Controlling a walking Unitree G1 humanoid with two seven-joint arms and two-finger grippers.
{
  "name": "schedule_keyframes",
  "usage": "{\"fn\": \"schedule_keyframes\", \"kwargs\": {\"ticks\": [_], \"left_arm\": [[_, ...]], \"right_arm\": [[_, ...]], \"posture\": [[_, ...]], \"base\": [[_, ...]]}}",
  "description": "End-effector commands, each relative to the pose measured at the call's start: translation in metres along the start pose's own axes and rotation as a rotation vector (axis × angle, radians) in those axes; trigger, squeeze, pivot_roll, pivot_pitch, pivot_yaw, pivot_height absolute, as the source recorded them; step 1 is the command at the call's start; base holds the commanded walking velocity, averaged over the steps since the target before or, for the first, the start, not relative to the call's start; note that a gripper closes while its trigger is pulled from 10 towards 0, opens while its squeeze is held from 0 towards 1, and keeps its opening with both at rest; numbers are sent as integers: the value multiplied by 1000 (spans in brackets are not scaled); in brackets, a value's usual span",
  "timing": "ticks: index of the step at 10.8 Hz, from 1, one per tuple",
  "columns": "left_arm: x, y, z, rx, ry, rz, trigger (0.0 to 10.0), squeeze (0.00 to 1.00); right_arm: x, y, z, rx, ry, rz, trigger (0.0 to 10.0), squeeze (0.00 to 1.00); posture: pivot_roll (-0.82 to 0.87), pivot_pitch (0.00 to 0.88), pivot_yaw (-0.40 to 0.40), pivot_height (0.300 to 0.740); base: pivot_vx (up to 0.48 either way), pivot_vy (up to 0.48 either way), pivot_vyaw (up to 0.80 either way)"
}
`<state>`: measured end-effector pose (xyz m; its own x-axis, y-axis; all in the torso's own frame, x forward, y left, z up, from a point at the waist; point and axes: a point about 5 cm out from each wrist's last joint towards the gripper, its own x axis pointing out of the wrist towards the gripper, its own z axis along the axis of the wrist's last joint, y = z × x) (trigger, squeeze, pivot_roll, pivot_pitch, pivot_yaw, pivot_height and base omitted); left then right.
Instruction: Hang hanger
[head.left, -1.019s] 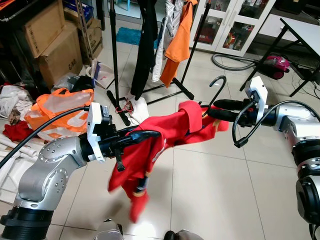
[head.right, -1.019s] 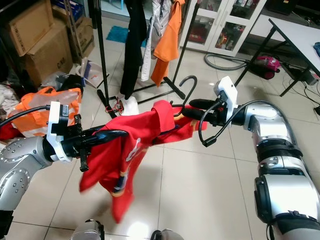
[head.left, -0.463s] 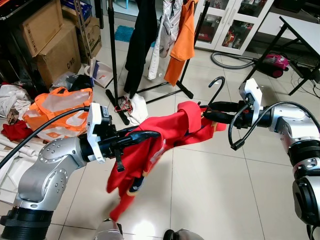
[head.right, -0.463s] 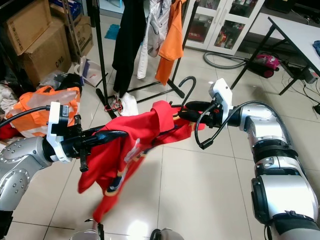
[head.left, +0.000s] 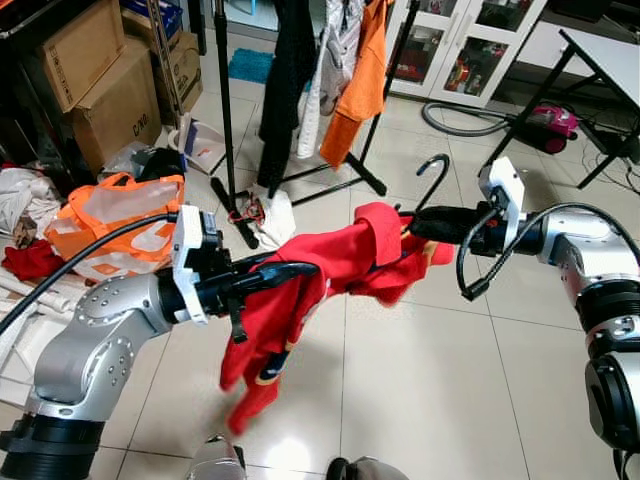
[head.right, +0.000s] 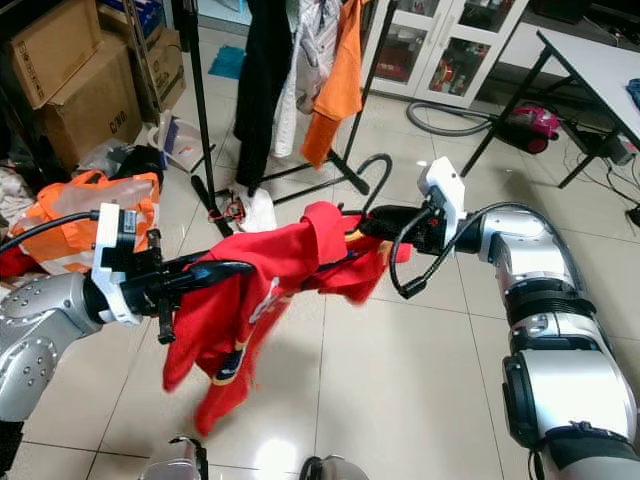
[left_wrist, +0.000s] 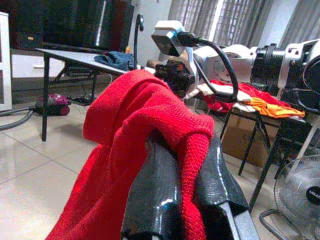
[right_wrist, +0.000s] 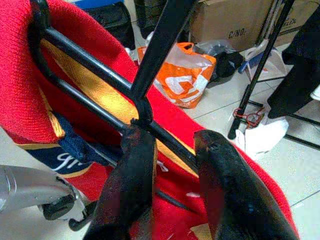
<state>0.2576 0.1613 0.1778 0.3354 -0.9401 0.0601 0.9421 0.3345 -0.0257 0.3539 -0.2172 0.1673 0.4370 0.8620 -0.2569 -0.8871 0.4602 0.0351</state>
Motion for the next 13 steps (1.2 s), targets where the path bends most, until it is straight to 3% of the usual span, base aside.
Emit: {"fn": "schedule_keyframes", "kwargs": {"ticks": [1, 13], "left_arm": [[8, -8, 9, 34, -35, -75, 10000, 0], [8, -7, 9, 47, 12, -83, 10000, 0]], "right_arm": [[-3, 0, -1, 14, -9, 10, 0, 0], [-3, 3, -2, 50, -34, 46, 0, 0]], "posture": [[89, 120, -154, 740], [87, 120, -150, 740]], "base": [[0, 0, 0], [0, 0, 0]]}}
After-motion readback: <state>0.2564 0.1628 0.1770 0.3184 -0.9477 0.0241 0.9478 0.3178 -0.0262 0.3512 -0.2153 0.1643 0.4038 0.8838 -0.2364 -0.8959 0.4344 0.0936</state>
